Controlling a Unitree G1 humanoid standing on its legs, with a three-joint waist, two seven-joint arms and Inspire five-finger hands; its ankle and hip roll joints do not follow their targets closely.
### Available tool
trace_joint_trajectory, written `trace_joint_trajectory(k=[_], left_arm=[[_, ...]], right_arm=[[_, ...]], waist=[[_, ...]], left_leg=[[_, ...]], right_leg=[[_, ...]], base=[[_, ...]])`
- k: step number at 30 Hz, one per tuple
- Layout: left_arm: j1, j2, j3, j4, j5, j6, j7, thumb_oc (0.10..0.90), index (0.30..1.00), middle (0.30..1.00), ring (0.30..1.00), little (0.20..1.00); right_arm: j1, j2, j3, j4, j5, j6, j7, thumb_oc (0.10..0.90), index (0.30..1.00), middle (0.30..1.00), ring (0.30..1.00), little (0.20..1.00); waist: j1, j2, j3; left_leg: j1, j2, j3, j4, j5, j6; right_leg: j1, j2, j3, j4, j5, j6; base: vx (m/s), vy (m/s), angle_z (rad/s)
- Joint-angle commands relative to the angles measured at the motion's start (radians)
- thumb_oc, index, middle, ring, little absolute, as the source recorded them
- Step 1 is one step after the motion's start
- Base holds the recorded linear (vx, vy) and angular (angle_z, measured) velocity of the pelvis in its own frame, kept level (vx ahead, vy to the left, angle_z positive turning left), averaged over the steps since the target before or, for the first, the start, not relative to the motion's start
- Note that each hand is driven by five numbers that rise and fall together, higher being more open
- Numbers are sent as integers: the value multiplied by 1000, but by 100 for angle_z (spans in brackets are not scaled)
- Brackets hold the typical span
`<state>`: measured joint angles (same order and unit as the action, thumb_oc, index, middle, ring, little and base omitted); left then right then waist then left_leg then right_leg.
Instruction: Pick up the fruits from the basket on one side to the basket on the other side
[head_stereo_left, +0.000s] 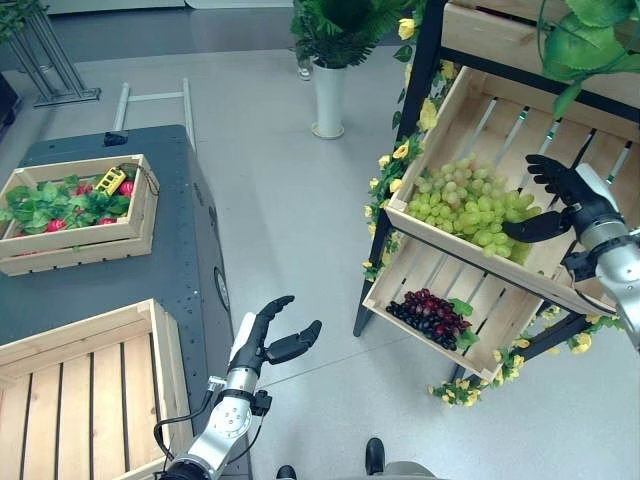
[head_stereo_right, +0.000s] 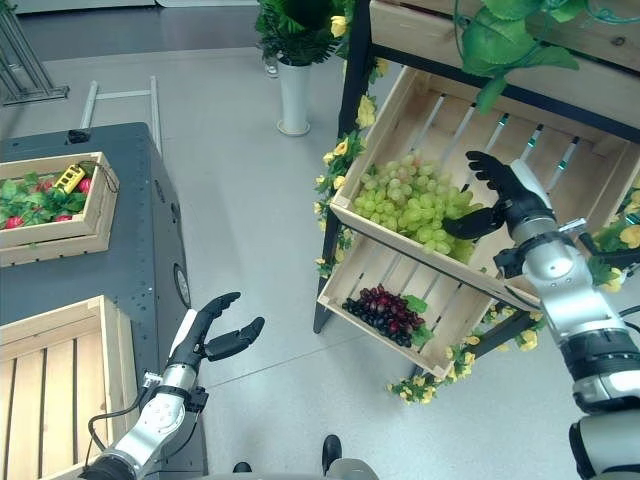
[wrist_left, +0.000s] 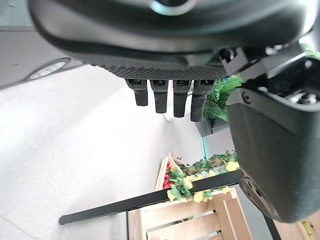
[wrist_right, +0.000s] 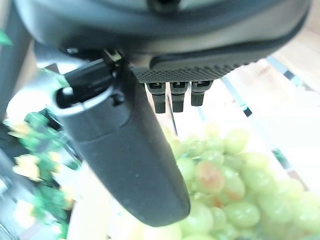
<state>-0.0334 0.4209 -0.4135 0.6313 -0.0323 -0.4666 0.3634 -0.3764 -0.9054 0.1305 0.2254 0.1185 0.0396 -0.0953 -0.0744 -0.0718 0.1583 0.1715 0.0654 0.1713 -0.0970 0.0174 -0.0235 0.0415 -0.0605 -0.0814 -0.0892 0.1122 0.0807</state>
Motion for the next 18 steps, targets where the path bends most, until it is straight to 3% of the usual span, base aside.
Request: trace_joint_trajectory(k=[1,9,15,18], left_arm=[[-88,-1,34,-56,20,-73,51,800,900,900,900,900],[-87,-20,58,-59,33,-60,65,800,900,900,900,900],[-79,-26,65,-59,41,-66,76,800,900,900,900,900],[-75,-27,67,-57,43,-66,82,800,900,900,900,900]], right_arm=[[-54,-6,-87,-65,-77,-67,-96,800,900,900,900,900],[135,42,-189,-323,-122,-91,-97,800,900,900,900,900],[217,33,-231,-388,-171,-80,-109,800,900,900,900,900],[244,27,-257,-413,-163,-107,-120,800,900,900,900,900]], waist=[[-11,2,-56],[-55,19,-57],[-75,25,-58],[-84,27,-59]], left_leg=[[10,-45,14,26,-165,47],[13,-46,44,26,-170,50],[16,-47,60,23,-173,53],[16,-48,65,24,-174,54]], right_leg=[[63,7,47,53,-156,10],[50,10,76,58,-156,16],[42,15,93,63,-154,21],[39,17,101,65,-154,23]], base=[[-2,10,-6],[-11,6,-11],[-3,3,-11],[3,2,-1]])
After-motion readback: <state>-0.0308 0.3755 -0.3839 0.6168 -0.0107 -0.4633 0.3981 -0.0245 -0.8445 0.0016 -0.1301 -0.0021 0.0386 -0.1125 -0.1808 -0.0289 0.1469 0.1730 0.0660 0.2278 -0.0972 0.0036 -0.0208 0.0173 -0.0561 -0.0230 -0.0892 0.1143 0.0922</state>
